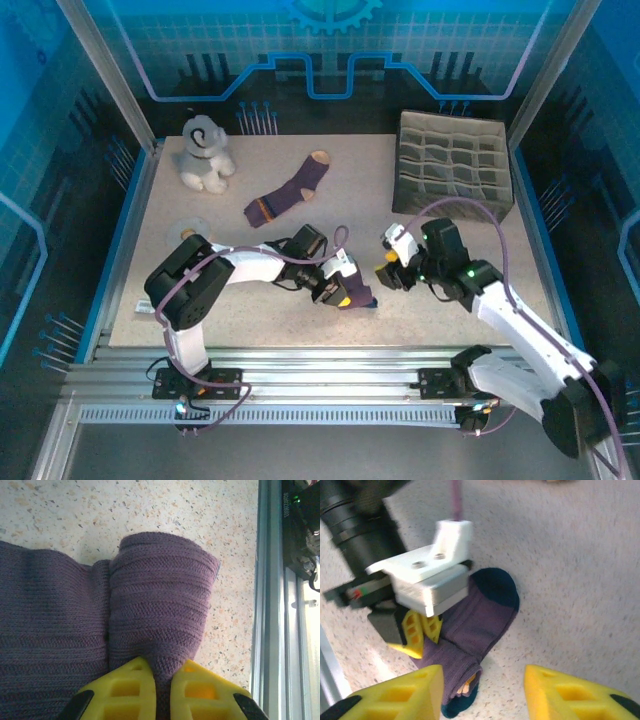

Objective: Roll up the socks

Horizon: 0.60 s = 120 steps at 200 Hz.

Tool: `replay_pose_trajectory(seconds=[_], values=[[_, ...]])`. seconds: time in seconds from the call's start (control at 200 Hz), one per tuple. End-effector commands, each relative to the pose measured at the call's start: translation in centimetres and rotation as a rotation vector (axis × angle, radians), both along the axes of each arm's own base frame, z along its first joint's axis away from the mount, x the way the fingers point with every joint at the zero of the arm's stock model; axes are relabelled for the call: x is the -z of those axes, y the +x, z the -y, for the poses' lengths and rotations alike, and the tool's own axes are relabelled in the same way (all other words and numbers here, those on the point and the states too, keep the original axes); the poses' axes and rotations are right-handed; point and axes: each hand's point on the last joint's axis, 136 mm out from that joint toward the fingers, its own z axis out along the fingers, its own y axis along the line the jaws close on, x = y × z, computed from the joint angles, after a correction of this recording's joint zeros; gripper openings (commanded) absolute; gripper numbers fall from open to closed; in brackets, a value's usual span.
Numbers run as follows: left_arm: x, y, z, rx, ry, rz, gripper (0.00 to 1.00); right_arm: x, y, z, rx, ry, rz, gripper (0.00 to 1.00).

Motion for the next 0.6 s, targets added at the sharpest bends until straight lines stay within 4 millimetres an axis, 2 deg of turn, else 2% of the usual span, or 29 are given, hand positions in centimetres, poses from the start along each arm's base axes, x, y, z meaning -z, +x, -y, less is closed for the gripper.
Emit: replay_pose_trajectory(seconds=[0.0,0.12,0.26,0.44,0.595], values=[[3.8,-2.6,-2.4,-0.022,0.152,-0.19,0.0,-0.1,-0.8,-0.9,-0.178,-0.131,0.259,0.5],[3.6,-2.4,-2.3,-0.023,0.155,-0.22,0.0,1.7,-2.7,-2.4,-0.342,-0.256,0.349,0.55],[3.6,-2.2,-2.4,-0.041,0.14,-0.256,0.0,4.3,-3.9,-3.2,-0.465,-0.413,0.351,0.57],[3.7,-2.4,-2.7,-0.039,0.134,-0.283,0.0,6.4,-4.2,-3.8,-0.542,-0.501,0.339,0.66],[3.7,-2.4,-2.8,-0.038,0.13,-0.296,0.0,7.8,-4.0,-3.7,-0.586,-0.565,0.317,0.68]])
